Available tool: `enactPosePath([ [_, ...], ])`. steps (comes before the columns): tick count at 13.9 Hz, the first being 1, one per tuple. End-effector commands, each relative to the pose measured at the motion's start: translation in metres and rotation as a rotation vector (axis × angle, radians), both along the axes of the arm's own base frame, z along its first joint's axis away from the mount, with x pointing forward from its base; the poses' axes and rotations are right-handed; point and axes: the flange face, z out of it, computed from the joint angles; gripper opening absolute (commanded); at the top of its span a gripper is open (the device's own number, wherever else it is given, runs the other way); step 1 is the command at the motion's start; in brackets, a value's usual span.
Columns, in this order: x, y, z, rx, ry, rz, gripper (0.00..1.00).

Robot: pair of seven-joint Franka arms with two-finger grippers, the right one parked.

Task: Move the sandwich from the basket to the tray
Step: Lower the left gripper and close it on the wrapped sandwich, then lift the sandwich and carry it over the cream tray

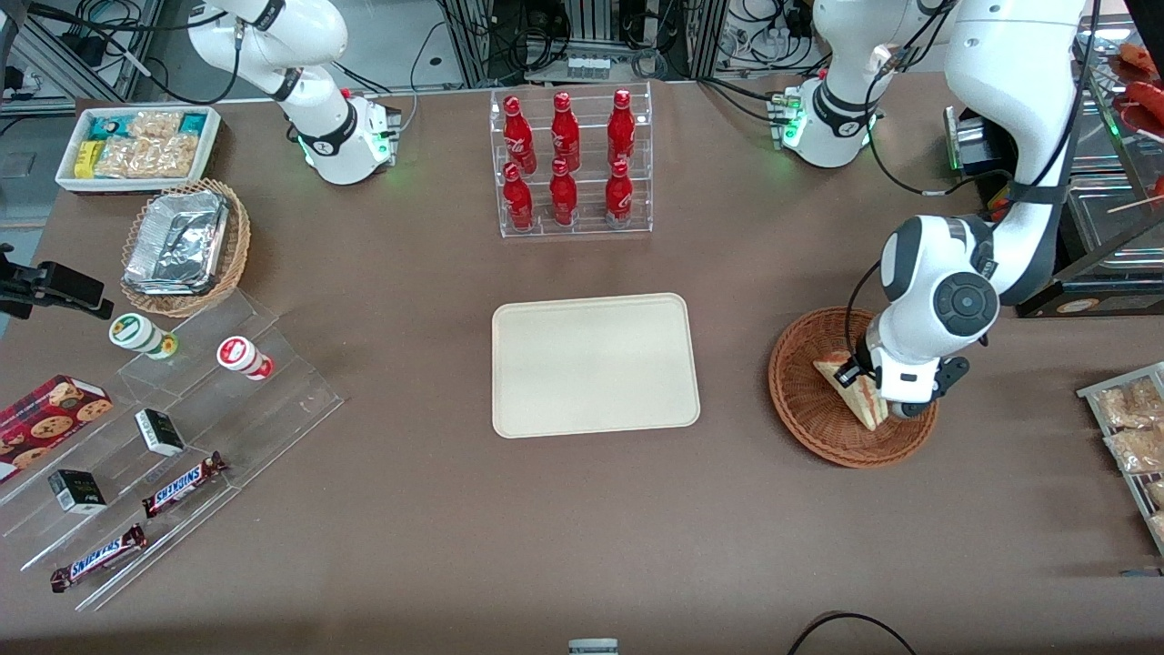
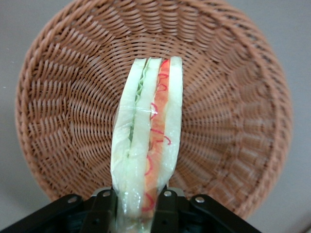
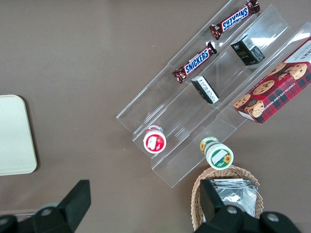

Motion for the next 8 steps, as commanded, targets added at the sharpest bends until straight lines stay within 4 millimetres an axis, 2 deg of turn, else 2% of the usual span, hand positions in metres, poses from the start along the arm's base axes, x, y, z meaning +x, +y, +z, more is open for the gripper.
enactPosePath([
  [1, 0.005, -0.042, 0.038, 0.004, 0.018, -0.066, 0.00],
  [4, -0.001, -0.098, 0.053, -0.033, 0.004, -0.190, 0.00],
  [5, -0.011, -0.128, 0.054, -0.046, 0.020, -0.232, 0.00],
  [8, -0.022, -0.191, 0.059, -0.099, 0.015, -0.321, 0.00],
])
